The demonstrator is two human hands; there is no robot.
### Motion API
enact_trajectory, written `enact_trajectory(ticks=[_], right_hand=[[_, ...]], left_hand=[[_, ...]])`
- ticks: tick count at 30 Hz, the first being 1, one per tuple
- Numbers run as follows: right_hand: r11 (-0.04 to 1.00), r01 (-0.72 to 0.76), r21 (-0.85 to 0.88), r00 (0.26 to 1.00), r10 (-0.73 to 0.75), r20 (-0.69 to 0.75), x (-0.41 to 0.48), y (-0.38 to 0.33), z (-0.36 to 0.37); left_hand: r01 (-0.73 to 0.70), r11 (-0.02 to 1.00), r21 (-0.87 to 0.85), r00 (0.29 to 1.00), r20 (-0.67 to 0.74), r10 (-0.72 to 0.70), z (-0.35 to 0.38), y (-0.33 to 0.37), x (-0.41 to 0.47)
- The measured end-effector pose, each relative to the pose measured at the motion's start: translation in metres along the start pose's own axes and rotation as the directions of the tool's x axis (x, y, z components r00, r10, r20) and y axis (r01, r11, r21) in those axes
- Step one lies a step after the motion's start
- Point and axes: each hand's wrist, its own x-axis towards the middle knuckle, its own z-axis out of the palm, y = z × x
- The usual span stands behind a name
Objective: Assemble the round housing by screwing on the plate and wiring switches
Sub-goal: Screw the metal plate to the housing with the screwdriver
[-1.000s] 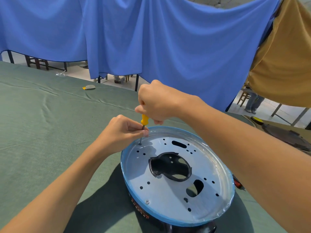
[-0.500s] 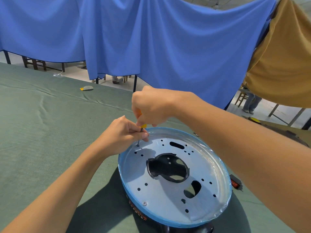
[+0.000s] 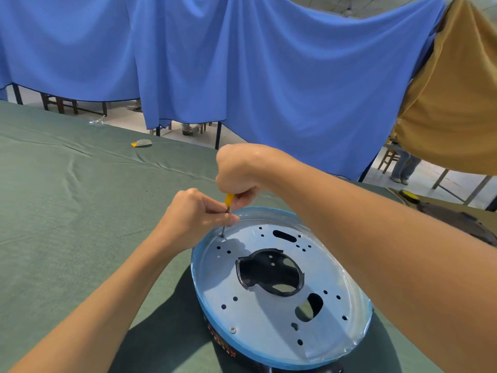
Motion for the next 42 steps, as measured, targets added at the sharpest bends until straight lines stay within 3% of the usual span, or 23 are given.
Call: enact_trajectory(ticks=[4, 9, 13, 16, 20, 23, 25, 28, 31, 39, 42], right_hand=[[0.997, 0.026, 0.07, 1.0, -0.026, 0.006, -0.008, 0.005, -0.005], [0.954, 0.24, -0.181, 0.967, -0.251, -0.039, -0.017, 0.011, -0.013], [0.959, 0.214, -0.187, 0.966, -0.236, -0.102, -0.014, 0.009, -0.003], [0.984, 0.13, -0.123, 0.98, -0.147, -0.136, -0.008, 0.01, 0.001], [0.983, 0.05, -0.177, 0.99, -0.072, -0.123, -0.009, 0.001, 0.001], [0.986, 0.084, -0.143, 0.981, -0.107, -0.162, -0.01, 0.003, 0.004], [0.961, 0.159, -0.228, 0.958, -0.206, -0.201, -0.015, 0.005, 0.002], [0.859, 0.304, -0.412, 0.925, -0.37, -0.087, -0.023, 0.003, -0.012], [0.798, 0.342, -0.496, 0.906, -0.421, -0.052, -0.022, 0.003, -0.019], [0.782, 0.39, -0.487, 0.9, -0.435, 0.023, -0.008, 0.002, -0.013], [0.81, 0.358, -0.464, 0.924, -0.378, 0.052, -0.001, 0.001, -0.01]], left_hand=[[-0.027, 0.998, 0.05, 0.999, 0.039, 0.025, -0.002, -0.001, 0.002], [-0.023, 0.999, 0.049, 0.994, 0.107, 0.018, -0.007, -0.002, 0.001], [-0.037, 0.999, 0.026, 0.973, 0.23, 0.03, -0.01, 0.0, -0.002], [-0.015, 1.0, 0.009, 0.982, 0.188, 0.013, -0.007, 0.001, -0.004], [-0.023, 1.0, -0.015, 1.0, -0.006, 0.023, -0.001, 0.003, -0.004], [-0.021, 1.0, -0.013, 1.0, -0.001, 0.021, -0.002, 0.002, -0.004], [-0.003, 0.999, -0.034, 0.999, 0.038, 0.005, -0.005, 0.0, -0.003], [0.013, 0.999, -0.049, 0.996, 0.085, -0.009, -0.007, -0.002, -0.001], [-0.005, 0.999, -0.036, 0.988, 0.153, 0.01, -0.008, -0.006, 0.001], [-0.002, 0.999, -0.042, 0.977, 0.214, 0.011, -0.012, -0.003, 0.0], [-0.019, 0.999, -0.031, 0.971, 0.238, 0.026, -0.01, -0.002, 0.0]])
